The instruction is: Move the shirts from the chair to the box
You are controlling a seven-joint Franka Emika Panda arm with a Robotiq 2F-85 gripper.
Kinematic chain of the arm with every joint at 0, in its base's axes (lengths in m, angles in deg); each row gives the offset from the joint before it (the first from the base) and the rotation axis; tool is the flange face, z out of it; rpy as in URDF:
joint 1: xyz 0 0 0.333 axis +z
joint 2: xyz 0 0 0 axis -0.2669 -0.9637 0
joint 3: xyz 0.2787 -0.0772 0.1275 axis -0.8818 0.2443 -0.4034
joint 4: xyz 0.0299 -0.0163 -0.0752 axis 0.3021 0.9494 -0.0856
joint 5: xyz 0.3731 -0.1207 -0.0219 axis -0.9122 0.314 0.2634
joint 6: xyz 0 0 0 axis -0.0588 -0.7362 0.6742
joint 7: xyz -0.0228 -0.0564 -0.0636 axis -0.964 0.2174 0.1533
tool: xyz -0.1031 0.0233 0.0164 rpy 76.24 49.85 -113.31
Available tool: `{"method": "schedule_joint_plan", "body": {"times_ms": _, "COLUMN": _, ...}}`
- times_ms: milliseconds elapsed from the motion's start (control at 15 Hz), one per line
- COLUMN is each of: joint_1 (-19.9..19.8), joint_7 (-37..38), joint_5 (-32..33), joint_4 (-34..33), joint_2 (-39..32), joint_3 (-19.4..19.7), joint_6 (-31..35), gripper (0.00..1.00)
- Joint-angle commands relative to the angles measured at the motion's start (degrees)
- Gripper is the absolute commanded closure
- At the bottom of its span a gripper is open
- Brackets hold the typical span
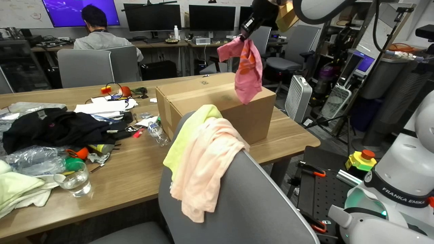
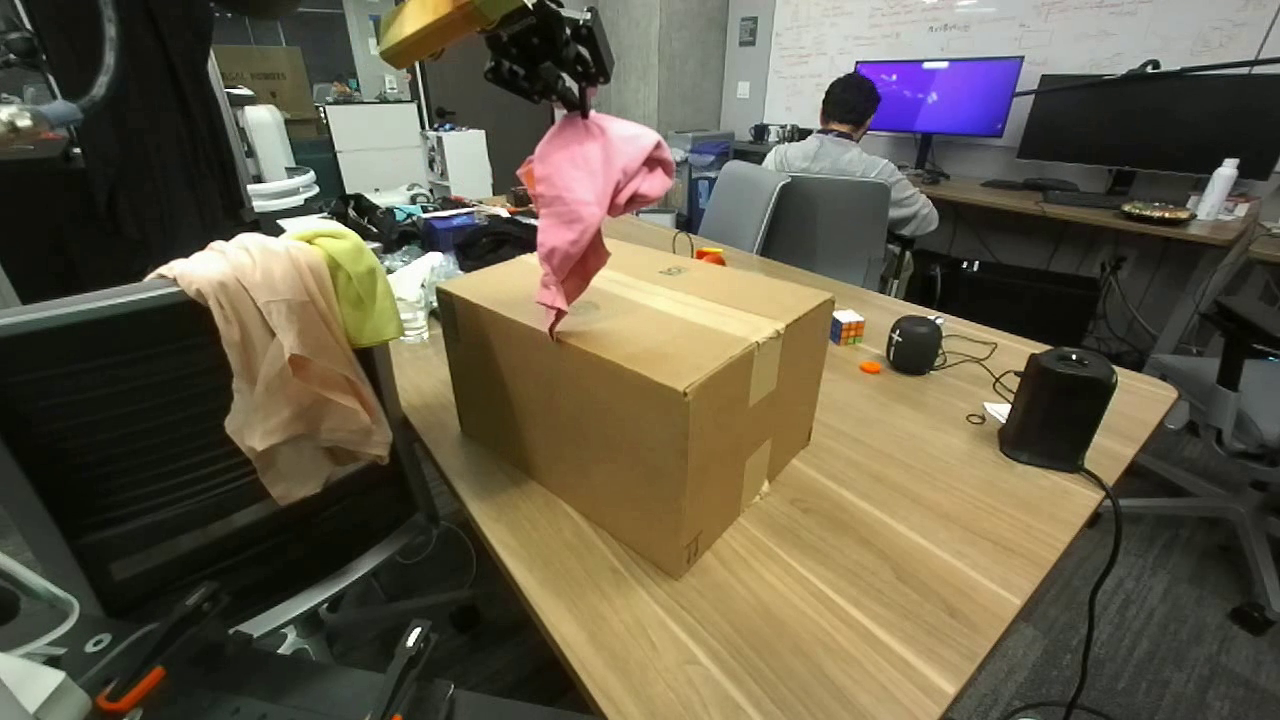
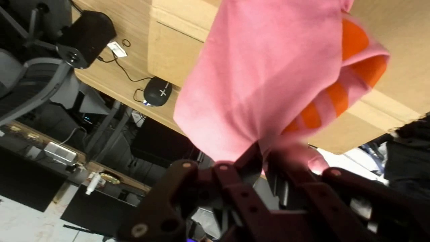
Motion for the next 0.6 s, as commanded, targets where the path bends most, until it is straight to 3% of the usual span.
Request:
{"method": "schedule_joint_plan", "body": {"times_ms": 0, "joint_1": -4.07, "joint_7": 8.22, "joint_5": 5.54, "joint_4": -3.73, "joint_2": -2.05, "joint_3": -1.64, "joint_6": 0.48, "gripper": 0.96}}
{"method": "schedule_joint_plan", "body": {"times_ms": 67, "joint_1": -4.44, "joint_7": 9.42, "joint_5": 6.56, "joint_4": -3.91, "joint_2": -2.11, "joint_3": -1.59, "joint_6": 0.29, "gripper": 0.92}}
{"method": "schedule_joint_plan", "body": {"times_ms": 133, "joint_1": -4.59, "joint_7": 10.24, "joint_5": 7.54, "joint_4": -4.0, "joint_2": -2.11, "joint_3": -1.36, "joint_6": 0.09, "gripper": 0.67}}
{"method": "schedule_joint_plan", "body": {"times_ms": 200, "joint_1": -4.25, "joint_7": 10.36, "joint_5": 8.03, "joint_4": -4.13, "joint_2": -2.14, "joint_3": -0.93, "joint_6": -0.48, "gripper": 0.66}}
{"method": "schedule_joint_plan", "body": {"times_ms": 533, "joint_1": -2.67, "joint_7": 8.53, "joint_5": 8.1, "joint_4": -3.48, "joint_2": -1.09, "joint_3": 0.8, "joint_6": -3.44, "gripper": 0.3}}
